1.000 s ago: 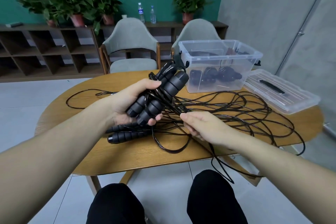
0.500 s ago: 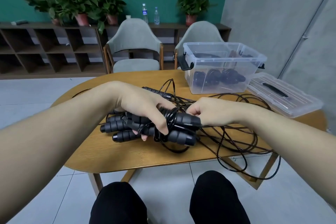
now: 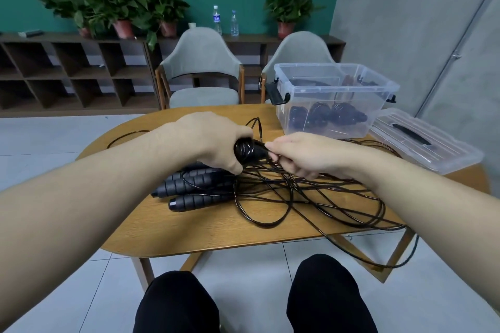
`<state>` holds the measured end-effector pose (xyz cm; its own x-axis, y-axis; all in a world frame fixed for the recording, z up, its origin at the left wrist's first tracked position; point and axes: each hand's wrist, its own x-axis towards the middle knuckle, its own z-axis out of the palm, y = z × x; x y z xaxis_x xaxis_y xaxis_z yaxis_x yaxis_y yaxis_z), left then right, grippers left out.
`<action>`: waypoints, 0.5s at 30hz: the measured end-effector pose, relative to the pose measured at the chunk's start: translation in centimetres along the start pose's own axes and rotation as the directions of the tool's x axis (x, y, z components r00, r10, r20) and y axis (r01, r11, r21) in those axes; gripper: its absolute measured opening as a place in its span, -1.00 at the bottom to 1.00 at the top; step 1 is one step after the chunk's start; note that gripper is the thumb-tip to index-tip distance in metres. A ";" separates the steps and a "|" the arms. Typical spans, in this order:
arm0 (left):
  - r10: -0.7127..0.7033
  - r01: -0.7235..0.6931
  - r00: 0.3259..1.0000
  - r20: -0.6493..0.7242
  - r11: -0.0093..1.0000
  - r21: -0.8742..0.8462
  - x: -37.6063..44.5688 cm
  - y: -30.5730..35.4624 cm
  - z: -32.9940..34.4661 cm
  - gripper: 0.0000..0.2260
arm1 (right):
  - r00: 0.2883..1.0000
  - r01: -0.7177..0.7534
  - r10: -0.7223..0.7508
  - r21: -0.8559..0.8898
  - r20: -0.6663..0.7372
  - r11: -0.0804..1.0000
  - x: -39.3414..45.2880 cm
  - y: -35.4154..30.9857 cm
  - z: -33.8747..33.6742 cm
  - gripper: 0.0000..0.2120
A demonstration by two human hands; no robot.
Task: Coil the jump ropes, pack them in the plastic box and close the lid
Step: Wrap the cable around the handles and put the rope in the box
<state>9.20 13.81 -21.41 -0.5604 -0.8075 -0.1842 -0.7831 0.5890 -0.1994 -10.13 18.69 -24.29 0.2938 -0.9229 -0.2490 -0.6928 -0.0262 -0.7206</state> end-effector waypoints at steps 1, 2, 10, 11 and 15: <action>-0.028 0.026 0.998 -0.050 0.999 -0.039 0.1 -0.2 0.3 -0.44 | 1.000 0.003 -0.002 0.041 -0.027 0.999 0.1 0.2 0.2 -0.68; -0.055 0.047 0.994 -0.090 0.995 -0.083 0.3 -0.5 0.7 -0.47 | 0.999 0.004 0.001 0.095 -0.048 0.995 0.1 0.4 0.5 -0.68; -0.258 -0.003 0.950 -0.177 0.557 -0.830 1.0 0.0 2.9 -0.50 | 0.991 0.112 -0.085 0.287 -0.106 0.951 -0.5 1.7 1.6 -0.68; -0.248 -0.025 0.960 -0.130 0.385 -0.922 0.9 0.4 3.2 -0.54 | 0.988 0.131 -0.104 0.269 -0.114 0.954 -0.6 1.9 1.8 -0.68; -0.040 0.038 0.998 0.050 -0.261 -0.965 0.8 1.8 4.1 -0.61 | 0.974 0.203 -0.171 0.247 -0.146 0.948 -0.9 2.5 2.6 -0.65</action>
<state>8.45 14.39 -25.85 -0.5149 -0.8275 -0.2238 -0.0771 -0.2152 0.9735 -10.38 20.49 -27.54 0.3084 -0.9509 -0.0250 -0.4345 -0.1174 -0.8930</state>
